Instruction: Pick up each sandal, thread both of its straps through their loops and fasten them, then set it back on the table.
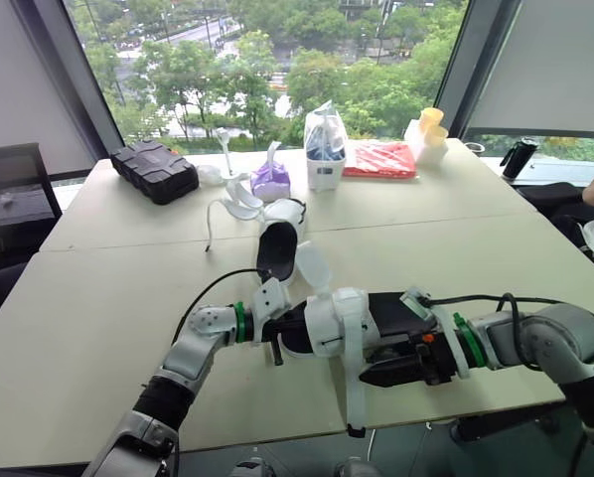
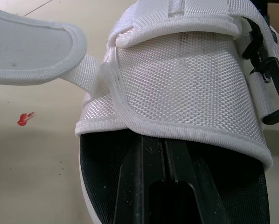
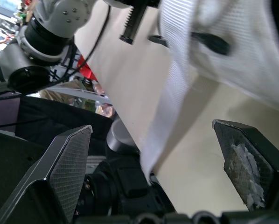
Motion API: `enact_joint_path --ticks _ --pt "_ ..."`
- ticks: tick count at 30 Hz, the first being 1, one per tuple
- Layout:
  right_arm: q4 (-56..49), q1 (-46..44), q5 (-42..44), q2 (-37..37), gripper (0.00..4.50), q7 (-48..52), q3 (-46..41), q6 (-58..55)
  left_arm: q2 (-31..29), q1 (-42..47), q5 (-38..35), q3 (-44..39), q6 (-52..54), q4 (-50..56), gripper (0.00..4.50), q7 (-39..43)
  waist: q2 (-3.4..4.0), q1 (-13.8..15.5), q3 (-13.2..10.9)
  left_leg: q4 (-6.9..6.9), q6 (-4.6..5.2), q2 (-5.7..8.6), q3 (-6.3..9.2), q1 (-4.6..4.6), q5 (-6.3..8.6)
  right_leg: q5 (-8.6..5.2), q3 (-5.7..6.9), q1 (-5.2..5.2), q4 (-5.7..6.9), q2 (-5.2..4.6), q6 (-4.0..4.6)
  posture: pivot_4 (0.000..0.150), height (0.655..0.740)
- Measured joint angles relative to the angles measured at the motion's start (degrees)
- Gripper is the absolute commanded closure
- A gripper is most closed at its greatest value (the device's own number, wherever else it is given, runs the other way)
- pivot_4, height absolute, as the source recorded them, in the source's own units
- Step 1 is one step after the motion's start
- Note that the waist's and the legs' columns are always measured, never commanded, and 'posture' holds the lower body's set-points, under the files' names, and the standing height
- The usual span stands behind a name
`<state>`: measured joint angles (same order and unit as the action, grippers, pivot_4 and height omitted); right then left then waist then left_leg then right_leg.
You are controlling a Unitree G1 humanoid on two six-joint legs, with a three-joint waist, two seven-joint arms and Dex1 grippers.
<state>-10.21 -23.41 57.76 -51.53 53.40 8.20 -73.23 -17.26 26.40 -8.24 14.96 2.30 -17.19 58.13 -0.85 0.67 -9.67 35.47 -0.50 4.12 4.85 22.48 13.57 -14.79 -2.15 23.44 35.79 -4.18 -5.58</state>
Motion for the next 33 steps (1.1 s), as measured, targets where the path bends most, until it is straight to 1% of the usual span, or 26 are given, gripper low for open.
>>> enact_joint_path --ticks 4,11,13,14,15,16,19,20,21,22,28,30,32,33 --pt "0.15 -0.13 -0.5 4.01 0.01 -2.63 -0.8 -0.95 0.01 -0.42 0.0 0.0 0.02 0.39 4.5 -0.42 0.0 -0.04 0.0 0.04 0.0 0.0 0.01 0.0 0.0 0.02 0.0 -0.01 0.02 0.01 -0.03 0.15 0.74" --pt "1.53 -1.24 -2.5 7.73 0.01 -4.69 -1.29 -1.54 0.03 -0.94 -0.04 0.0 0.01 0.74 4.5 -0.77 0.01 -0.05 0.01 0.08 0.0 0.0 0.01 0.0 0.0 0.04 0.0 -0.03 0.01 0.01 -0.06 0.15 0.74" --pt "1.44 -1.21 -3.08 7.78 0.53 -4.63 -1.24 -1.47 0.08 -0.99 -0.04 0.0 0.01 0.76 4.5 -0.84 0.01 -0.02 0.01 0.08 0.0 0.0 0.01 0.0 0.0 0.04 0.01 -0.04 0.01 0.01 -0.06 0.15 0.74" --pt "1.34 -1.1 -3.48 7.84 0.97 -4.61 -1.21 -1.43 0.09 -1.01 -0.04 -0.01 0.01 0.76 4.5 -0.87 0.01 -0.04 0.01 0.09 0.0 0.01 0.01 0.0 0.0 0.04 0.01 -0.04 0.01 0.01 -0.06 0.15 0.74" --pt "1.32 -1.01 -3.66 7.92 1.29 -4.61 -1.18 -1.42 0.1 -1.02 -0.04 0.0 0.01 0.77 4.5 -0.89 0.01 -0.05 0.01 0.1 0.0 0.01 0.0 0.0 0.0 0.04 0.01 -0.04 0.01 0.01 -0.06 0.15 0.74" --pt "1.29 -0.81 -3.81 8.08 1.86 -4.61 -1.17 -1.39 0.11 -1.07 -0.04 0.01 0.01 0.82 4.5 -0.91 0.01 -0.04 0.01 0.1 0.0 0.01 0.01 0.0 0.0 0.04 0.01 -0.04 0.01 0.01 -0.06 0.15 0.74" --pt "1.23 -0.11 -4.26 8.28 3.35 -4.58 -1.12 -1.41 0.07 -1.14 0.21 0.07 -0.48 0.8 4.5 -1.02 0.01 -0.07 0.01 0.12 0.0 0.01 0.0 0.0 0.0 0.05 0.01 -0.05 0.02 0.01 -0.07 0.15 0.74" --pt "1.22 -0.1 -4.28 8.28 3.92 -4.58 -1.15 -1.44 0.01 -1.12 0.32 0.16 -0.72 0.75 4.5 -1.05 0.01 -0.09 0.01 0.14 0.0 0.01 0.0 0.0 0.0 0.05 0.01 -0.05 0.02 0.01 -0.07 0.15 0.74" --pt "1.14 -0.1 -4.27 8.29 4.37 -4.6 -1.36 -1.47 -0.08 -1.1 0.51 0.36 -1.29 0.62 4.5 -1.12 0.01 -0.08 0.01 0.15 0.0 0.01 0.01 0.0 0.0 0.05 0.01 -0.06 0.02 0.01 -0.07 0.15 0.74" --pt "1.02 -0.12 -4.21 8.34 4.45 -4.67 -1.69 -1.64 -0.12 -1.1 0.71 0.5 -1.72 0.56 4.5 -1.17 0.01 -0.07 0.01 0.16 0.0 0.01 0.01 0.0 0.0 0.05 0.01 -0.07 0.02 0.01 -0.07 0.15 0.74" --pt "0.41 -4.56 -1.45 7.54 4.45 -5.09 -5.29 -7.21 -0.43 -0.94 1.81 1.27 -3.92 0.27 4.5 -1.51 0.01 -0.03 0.01 0.2 0.01 0.01 0.01 0.01 0.0 0.05 0.01 -0.09 0.01 0.0 -0.07 0.15 0.74" --pt "0.41 -7.59 -0.53 6.48 4.45 -4.39 -6.02 -9.11 -0.43 -0.86 1.82 1.37 -4.11 0.12 4.5 -1.52 0.01 0.01 0.01 0.2 0.01 0.01 0.01 0.01 0.0 0.05 0.02 -0.1 0.01 0.0 -0.07 0.15 0.74" --pt "1.6 -12.12 0.3 5.81 4.45 -3.6 -6.71 -11.63 -0.41 -0.66 1.83 1.45 -4.37 -0.28 4.5 -1.51 0.03 -0.01 0.02 0.22 0.01 0.02 0.01 0.01 0.01 0.05 0.04 -0.11 0.01 -0.01 -0.06 0.15 0.74" --pt "3.7 -15.81 0.73 5.72 4.45 -2.89 -6.59 -13.17 -0.41 -0.57 1.82 1.45 -4.56 -0.54 4.5 -1.51 0.03 -0.06 0.02 0.26 0.01 0.02 0.0 0.0 0.01 0.07 0.05 -0.11 0.01 -0.02 -0.03 0.15 0.74"
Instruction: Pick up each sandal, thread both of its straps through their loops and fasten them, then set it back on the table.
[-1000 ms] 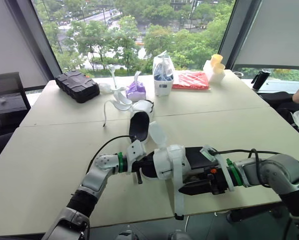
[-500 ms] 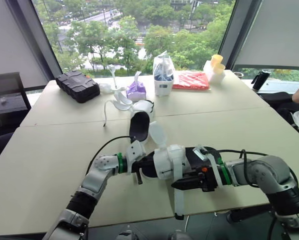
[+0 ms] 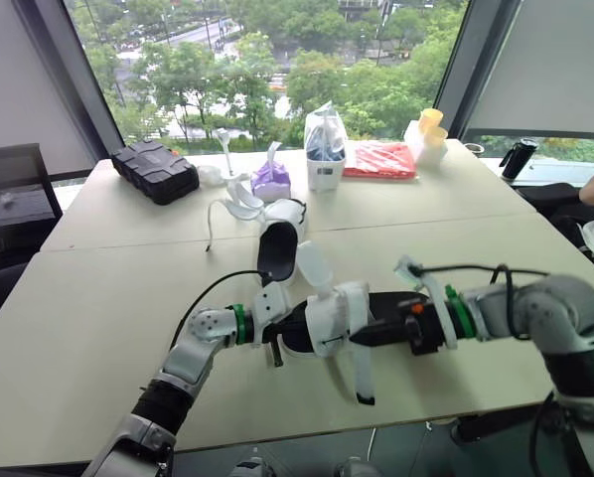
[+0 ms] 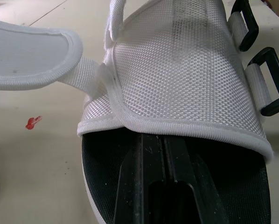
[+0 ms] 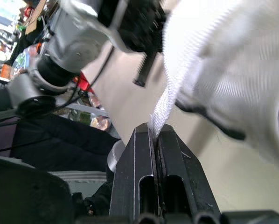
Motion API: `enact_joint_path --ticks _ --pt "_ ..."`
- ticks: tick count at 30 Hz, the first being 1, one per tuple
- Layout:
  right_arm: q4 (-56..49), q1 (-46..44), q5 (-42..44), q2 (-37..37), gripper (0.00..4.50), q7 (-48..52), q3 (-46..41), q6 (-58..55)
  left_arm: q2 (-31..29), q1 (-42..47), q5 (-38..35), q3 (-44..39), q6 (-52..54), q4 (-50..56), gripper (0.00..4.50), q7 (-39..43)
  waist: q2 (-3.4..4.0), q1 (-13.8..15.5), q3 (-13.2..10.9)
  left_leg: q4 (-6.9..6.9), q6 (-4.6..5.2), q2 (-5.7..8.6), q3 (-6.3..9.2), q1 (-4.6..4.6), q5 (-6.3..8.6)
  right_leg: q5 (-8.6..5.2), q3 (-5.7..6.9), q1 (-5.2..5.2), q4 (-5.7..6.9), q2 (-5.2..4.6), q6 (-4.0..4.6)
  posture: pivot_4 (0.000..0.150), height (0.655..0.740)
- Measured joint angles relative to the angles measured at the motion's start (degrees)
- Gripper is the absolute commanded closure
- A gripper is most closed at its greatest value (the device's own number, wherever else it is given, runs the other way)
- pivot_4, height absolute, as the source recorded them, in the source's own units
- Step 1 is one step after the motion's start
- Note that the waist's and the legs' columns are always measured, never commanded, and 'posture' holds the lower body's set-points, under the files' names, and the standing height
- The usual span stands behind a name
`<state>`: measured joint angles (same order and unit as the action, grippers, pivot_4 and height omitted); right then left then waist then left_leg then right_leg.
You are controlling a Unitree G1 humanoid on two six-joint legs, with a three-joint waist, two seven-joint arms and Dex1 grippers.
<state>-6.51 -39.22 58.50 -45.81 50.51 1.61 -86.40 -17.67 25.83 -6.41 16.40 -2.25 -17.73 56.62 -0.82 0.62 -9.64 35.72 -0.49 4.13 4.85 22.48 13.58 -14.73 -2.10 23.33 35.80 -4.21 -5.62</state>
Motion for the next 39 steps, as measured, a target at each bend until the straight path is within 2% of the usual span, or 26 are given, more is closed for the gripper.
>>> enact_joint_path --ticks 4,7,14,21,30,39 --pt "9.14 -11.05 -1.51 0.44 4.45 2.25 1.5 -1.71 0.29 0.43 0.23 0.35 -0.76 -0.81 4.5 -0.07 0.01 0.05 0.02 0.07 0.0 0.01 -0.01 0.01 0.0 0.04 0.61 -0.03 -0.02 -0.43 0.09 0.15 0.74" --pt "20.53 -19.55 -7.33 2.43 4.45 6.74 7.06 2.82 0.39 0.43 0.24 0.42 -1.03 -0.99 4.5 -0.13 0.02 0.01 0.04 0.08 0.02 0.02 -0.02 0.01 0.01 0.06 0.75 -0.05 -0.07 -0.5 0.1 0.15 0.74" --pt "41.46 -26.8 -22.8 5.41 4.45 21.26 21.13 15.91 0.62 -0.3 0.23 0.56 -1.09 -0.07 4.5 -0.54 0.04 0.08 0.06 0.09 0.05 0.1 0.04 0.19 0.03 0.19 0.87 0.03 -0.23 -0.54 -0.11 0.15 0.74" --pt "47.26 -28.35 -31.18 5.76 4.45 31.99 25.18 21.75 0.13 -1.29 0.24 0.57 -0.97 1.12 4.5 -1.32 0.1 -0.02 0.09 0.03 0.02 0.1 0.06 0.19 0.05 0.21 0.87 0.09 -0.21 -0.53 -0.15 0.15 0.74" --pt "52.27 -28.34 -40.25 8.15 4.45 35.04 24.96 31.15 -0.15 -1.07 0.24 0.57 -0.96 1.25 4.5 -1.48 0.18 -0.07 0.1 0.03 0.02 0.1 0.04 0.17 0.05 0.22 0.87 0.11 -0.13 -0.52 -0.15 0.15 0.74" --pt "52.32 -28.51 -44.43 8.75 4.45 39.22 24.79 33.94 -0.16 -0.9 0.24 0.73 -0.96 1.16 4.5 -1.53 0.19 -0.09 0.1 0.05 0.01 0.11 0.04 0.16 0.06 0.22 0.87 0.17 0.05 -0.52 -0.15 0.15 0.74"
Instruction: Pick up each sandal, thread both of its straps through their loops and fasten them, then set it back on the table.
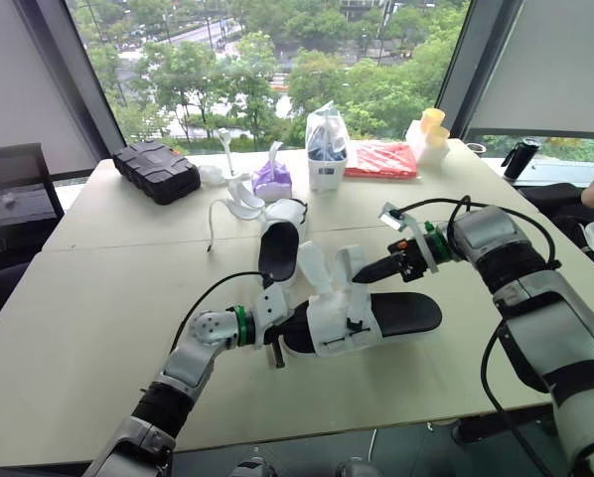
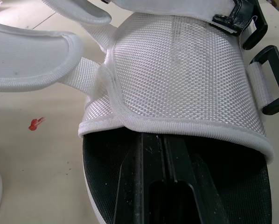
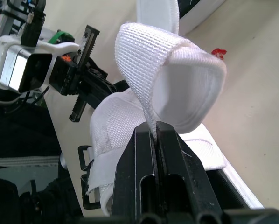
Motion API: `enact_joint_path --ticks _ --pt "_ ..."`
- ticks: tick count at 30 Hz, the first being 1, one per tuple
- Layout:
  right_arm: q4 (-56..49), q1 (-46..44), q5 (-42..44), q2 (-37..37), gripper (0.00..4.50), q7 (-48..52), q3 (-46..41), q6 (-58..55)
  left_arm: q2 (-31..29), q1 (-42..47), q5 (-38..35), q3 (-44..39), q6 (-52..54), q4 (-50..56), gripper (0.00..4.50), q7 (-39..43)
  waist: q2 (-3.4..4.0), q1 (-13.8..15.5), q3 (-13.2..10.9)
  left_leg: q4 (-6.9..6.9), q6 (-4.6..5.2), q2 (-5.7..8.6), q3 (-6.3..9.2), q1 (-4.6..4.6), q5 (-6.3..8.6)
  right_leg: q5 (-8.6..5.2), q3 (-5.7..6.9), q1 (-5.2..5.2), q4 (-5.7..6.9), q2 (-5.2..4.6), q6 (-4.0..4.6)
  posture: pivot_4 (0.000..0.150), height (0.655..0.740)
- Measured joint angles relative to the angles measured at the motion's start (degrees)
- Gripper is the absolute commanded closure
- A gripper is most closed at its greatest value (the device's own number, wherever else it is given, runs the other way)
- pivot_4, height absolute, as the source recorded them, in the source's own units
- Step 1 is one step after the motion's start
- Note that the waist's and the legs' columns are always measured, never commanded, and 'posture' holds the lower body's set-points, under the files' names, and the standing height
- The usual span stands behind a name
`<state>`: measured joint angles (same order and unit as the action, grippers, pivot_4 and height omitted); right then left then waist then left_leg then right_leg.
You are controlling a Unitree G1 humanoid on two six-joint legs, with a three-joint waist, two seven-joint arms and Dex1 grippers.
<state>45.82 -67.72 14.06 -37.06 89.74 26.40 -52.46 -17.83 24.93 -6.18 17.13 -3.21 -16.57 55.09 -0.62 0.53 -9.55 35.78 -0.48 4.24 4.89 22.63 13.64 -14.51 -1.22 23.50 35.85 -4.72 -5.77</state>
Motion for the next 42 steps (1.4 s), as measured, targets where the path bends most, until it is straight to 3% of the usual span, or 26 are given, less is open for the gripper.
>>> enact_joint_path --ticks 6,22,42 --pt "-5.01 0.02 -1.09 0.06 4.45 0.81 -0.24 2.31 -0.06 -0.25 0.0 0.0 0.0 0.07 4.5 -0.05 0.01 0.0 0.0 0.0 -0.01 0.0 0.0 0.0 0.01 0.0 0.01 0.02 0.04 0.0 0.0 0.15 0.74" --pt "-5.33 0.4 -4.28 -0.33 4.45 2.19 0.18 15.4 -0.06 -0.57 0.0 0.0 0.01 0.36 4.5 -0.59 0.01 -0.08 0.0 0.06 -0.01 0.01 -0.01 -0.02 0.0 0.0 0.01 0.01 0.11 0.01 0.0 0.15 0.74" --pt "-18.29 4.92 -2.02 -2.25 4.45 1.81 -0.1 15.87 -0.07 -0.6 0.01 0.0 0.03 0.46 4.5 -0.6 0.01 0.03 0.0 0.07 -0.03 0.0 0.0 -0.03 0.02 0.0 0.01 0.0 0.11 -0.01 0.0 0.15 0.74"
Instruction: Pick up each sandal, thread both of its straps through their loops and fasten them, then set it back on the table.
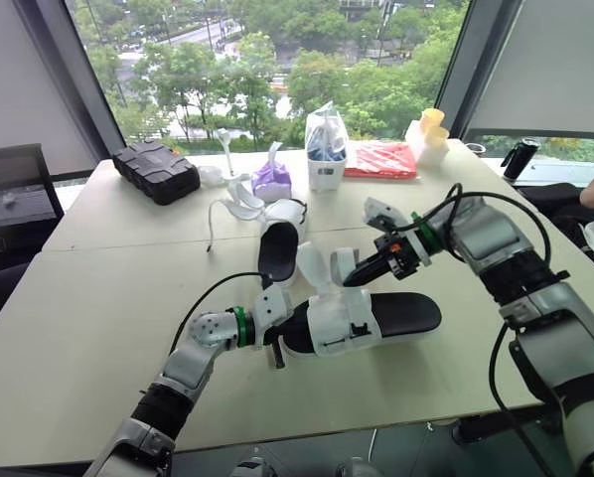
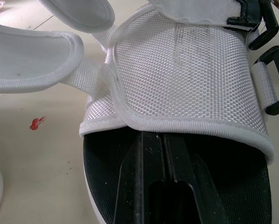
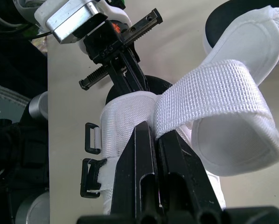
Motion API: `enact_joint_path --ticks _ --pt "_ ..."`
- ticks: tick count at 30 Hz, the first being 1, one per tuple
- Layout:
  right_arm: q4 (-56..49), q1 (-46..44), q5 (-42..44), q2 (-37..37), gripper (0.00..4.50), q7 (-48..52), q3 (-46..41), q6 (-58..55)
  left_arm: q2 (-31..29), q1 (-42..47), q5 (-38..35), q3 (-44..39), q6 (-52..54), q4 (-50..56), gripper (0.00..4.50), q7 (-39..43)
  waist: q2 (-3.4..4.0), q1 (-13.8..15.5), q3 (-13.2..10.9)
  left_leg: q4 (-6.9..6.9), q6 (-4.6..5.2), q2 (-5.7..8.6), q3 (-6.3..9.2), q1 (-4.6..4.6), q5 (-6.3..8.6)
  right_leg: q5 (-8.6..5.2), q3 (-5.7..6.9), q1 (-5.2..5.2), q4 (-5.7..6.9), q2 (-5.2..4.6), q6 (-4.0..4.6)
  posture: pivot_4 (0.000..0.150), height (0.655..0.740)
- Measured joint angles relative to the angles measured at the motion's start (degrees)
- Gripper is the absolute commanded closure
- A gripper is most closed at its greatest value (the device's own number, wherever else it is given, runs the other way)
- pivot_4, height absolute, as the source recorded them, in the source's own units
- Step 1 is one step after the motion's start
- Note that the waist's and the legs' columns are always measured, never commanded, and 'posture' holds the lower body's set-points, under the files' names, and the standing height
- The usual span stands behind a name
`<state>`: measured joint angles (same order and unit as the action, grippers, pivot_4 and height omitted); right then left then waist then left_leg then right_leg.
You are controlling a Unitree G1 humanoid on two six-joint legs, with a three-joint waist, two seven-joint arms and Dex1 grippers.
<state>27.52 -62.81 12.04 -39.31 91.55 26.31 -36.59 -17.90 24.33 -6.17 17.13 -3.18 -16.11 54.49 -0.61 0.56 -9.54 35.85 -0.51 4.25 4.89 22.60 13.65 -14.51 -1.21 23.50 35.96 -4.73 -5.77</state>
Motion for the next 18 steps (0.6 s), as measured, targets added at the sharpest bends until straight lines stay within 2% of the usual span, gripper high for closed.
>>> enact_joint_path --ticks 8,18 --pt "-4.45 1.45 0.43 0.16 4.45 0.01 -0.1 -0.68 0.0 -0.18 0.0 0.0 0.24 0.36 4.5 -0.15 0.0 0.0 0.0 0.01 0.0 0.0 0.0 0.0 0.0 0.0 0.0 0.0 0.0 0.0 0.0 0.15 0.74" --pt "-8.47 1.44 5.0 -1.52 4.45 0.12 -0.09 -6.39 0.0 -0.52 0.0 0.0 0.44 0.84 4.5 -0.64 0.0 0.03 0.0 0.0 -0.01 0.0 0.01 0.0 0.01 0.0 -0.03 -0.01 -0.01 -0.02 0.0 0.15 0.74"
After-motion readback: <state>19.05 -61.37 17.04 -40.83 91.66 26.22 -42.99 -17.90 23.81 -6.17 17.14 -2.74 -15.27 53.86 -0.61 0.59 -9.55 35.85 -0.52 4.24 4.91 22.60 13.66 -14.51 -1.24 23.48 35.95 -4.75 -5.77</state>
